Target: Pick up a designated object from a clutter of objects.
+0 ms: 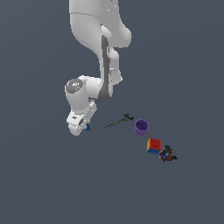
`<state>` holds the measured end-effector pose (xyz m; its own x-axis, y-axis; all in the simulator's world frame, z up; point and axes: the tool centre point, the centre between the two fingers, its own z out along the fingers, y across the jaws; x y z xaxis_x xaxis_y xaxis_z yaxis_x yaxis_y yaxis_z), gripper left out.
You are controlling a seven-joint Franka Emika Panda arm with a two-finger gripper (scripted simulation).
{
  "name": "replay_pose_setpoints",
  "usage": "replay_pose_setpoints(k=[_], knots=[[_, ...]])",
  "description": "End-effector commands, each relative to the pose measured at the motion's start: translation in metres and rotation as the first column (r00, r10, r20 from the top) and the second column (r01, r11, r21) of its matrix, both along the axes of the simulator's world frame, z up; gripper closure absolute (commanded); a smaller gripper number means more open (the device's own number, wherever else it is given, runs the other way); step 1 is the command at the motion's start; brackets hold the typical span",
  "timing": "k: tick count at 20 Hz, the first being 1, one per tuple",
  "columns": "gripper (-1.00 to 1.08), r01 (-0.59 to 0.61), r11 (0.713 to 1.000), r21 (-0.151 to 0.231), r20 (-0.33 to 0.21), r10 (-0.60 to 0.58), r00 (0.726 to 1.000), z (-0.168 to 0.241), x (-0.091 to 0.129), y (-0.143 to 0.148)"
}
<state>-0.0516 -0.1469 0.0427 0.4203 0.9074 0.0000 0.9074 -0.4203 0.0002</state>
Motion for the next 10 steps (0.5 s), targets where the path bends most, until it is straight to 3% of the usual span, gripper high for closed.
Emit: replay_pose_setpoints(k=[1,10], knots=[[1.08,0.0,1.0,0.0,0.0,0.0,1.0,-0.0003,-0.0001,0.0001],[1.08,0.0,1.0,0.0,0.0,0.0,1.0,0.0039,0.0017,0.0021]])
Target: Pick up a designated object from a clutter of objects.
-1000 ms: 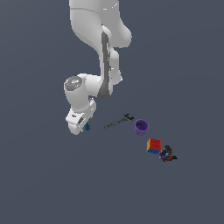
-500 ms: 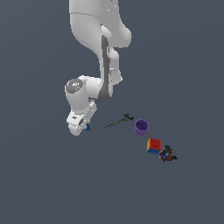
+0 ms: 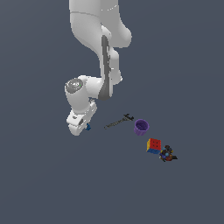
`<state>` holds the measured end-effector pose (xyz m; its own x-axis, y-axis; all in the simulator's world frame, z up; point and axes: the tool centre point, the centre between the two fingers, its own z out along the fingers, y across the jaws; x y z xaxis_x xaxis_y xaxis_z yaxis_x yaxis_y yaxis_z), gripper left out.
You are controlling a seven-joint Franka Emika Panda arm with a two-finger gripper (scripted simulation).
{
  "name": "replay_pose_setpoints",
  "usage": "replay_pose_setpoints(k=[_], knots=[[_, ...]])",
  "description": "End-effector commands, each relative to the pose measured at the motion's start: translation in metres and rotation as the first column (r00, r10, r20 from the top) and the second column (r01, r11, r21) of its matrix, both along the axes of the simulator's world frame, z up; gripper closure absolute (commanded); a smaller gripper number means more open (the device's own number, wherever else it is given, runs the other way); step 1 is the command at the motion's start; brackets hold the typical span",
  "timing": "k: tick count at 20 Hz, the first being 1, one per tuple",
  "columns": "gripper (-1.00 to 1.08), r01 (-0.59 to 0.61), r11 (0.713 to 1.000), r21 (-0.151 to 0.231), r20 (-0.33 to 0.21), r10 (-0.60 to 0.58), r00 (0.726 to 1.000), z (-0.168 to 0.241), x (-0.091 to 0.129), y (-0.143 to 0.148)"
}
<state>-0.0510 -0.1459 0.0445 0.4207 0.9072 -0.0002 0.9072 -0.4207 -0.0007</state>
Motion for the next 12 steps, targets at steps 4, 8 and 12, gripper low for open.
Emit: replay_pose_setpoints(k=[4,8,12], knots=[[1.08,0.0,1.0,0.0,0.001,0.0,1.0,0.015,0.006,0.008],[1.08,0.0,1.0,0.0,0.001,0.0,1.0,0.036,0.013,0.018],[1.08,0.0,1.0,0.0,0.001,0.0,1.0,0.064,0.024,0.032]])
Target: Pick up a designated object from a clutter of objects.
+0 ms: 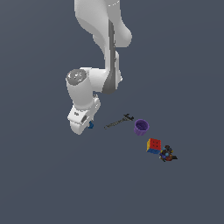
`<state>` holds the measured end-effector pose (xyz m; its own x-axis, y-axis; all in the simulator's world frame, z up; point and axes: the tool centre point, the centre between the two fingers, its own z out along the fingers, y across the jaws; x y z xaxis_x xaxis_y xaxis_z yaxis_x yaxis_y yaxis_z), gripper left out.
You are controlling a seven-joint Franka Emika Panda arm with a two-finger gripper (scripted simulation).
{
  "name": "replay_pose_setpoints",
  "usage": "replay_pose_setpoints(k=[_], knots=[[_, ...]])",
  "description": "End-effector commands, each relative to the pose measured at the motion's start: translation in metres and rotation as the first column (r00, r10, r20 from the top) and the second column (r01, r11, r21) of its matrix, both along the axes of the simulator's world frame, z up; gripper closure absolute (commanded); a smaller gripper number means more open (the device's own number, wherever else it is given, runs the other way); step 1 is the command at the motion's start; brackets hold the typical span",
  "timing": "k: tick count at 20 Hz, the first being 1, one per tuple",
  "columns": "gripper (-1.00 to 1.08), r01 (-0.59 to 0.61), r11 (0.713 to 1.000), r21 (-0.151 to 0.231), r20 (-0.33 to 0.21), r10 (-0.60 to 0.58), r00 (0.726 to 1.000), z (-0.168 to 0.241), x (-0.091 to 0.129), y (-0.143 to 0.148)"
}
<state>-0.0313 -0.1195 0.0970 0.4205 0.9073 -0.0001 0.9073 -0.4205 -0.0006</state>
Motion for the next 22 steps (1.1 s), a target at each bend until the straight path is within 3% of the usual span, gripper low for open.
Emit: replay_pose_setpoints(k=[1,22], knots=[[1.08,-0.001,1.0,-0.001,0.001,0.001,1.0,0.02,0.007,0.01],[1.08,-0.001,1.0,-0.001,0.001,0.001,1.0,0.215,0.085,0.107]])
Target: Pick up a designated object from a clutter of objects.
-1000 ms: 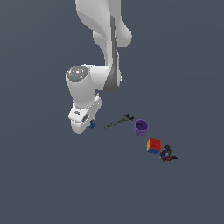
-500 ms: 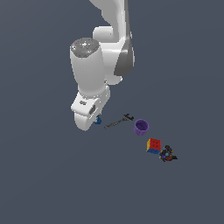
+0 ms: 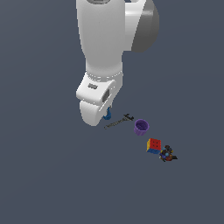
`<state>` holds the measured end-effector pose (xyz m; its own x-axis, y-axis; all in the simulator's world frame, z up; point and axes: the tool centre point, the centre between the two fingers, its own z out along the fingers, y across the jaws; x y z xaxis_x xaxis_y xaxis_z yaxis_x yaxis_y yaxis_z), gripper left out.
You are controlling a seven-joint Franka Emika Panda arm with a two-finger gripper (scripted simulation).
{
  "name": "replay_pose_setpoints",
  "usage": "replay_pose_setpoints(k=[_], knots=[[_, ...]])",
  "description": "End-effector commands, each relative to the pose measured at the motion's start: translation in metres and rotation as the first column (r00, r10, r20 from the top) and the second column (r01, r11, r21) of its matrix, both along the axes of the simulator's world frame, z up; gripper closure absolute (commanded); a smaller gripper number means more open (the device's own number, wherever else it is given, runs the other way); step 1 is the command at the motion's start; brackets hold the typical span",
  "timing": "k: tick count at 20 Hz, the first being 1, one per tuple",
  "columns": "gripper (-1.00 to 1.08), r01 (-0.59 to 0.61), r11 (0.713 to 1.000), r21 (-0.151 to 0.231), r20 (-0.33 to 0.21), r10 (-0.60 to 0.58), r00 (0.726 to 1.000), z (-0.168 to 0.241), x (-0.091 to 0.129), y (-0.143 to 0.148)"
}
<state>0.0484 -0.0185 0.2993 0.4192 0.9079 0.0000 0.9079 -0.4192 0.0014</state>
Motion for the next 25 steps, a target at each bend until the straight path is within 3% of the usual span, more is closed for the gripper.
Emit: replay_pose_setpoints(k=[1,12,25], knots=[[1.08,0.001,1.0,0.0,-0.001,-0.001,1.0,0.021,0.008,0.01],[1.08,0.002,1.0,0.001,-0.001,-0.002,1.0,0.082,0.037,0.039],[1.08,0.001,1.0,0.001,-0.001,-0.001,1.0,0.099,0.047,0.048]])
